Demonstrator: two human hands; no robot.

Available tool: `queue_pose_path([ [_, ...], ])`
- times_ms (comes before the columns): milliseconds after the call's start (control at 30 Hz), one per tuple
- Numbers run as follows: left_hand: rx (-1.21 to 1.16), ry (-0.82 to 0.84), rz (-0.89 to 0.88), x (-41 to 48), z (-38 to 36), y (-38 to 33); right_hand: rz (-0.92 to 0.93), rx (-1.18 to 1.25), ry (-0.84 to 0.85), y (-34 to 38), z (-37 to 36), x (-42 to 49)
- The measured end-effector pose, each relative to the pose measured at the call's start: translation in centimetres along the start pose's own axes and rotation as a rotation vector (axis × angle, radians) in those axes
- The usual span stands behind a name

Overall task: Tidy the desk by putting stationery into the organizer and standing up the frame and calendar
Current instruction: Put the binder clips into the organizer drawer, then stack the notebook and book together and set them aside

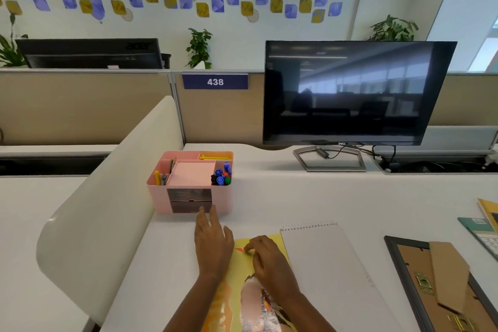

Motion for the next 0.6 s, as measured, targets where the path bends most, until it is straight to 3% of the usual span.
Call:
queue_pose_path([
  [167,-0.025,-0.017,-0.239,-3.4,-1.0,-2.0,-0.189,0.133,-0.195,-1.2,3.4,-0.8],
  [333,0.061,0.117,-0.458,-7.0,-1.7,-5.5,-0.373,-0.114,-0.332,-5.2,8.4,-4.1],
  [467,0.201,0.266,-0.431,-9.9,-2.3,-8.5,-0.639,-0.397,-0.136,-6.4,11.7,-6.7],
  [600,0.231,0.320,-0.380,-11.7,-3.3,-10.0,-0.677,-0.464,-0.008,-5.6,12.9,-7.3],
])
Point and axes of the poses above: each hand's wrist, its own x-axis towards the middle knuckle, its own z-axis out of the back of the hand, y = z × x, the point moved 1 cm from there along x, towards the middle knuckle, and after that the axes turned 3 degrees about -y, right-handed, at the moved point
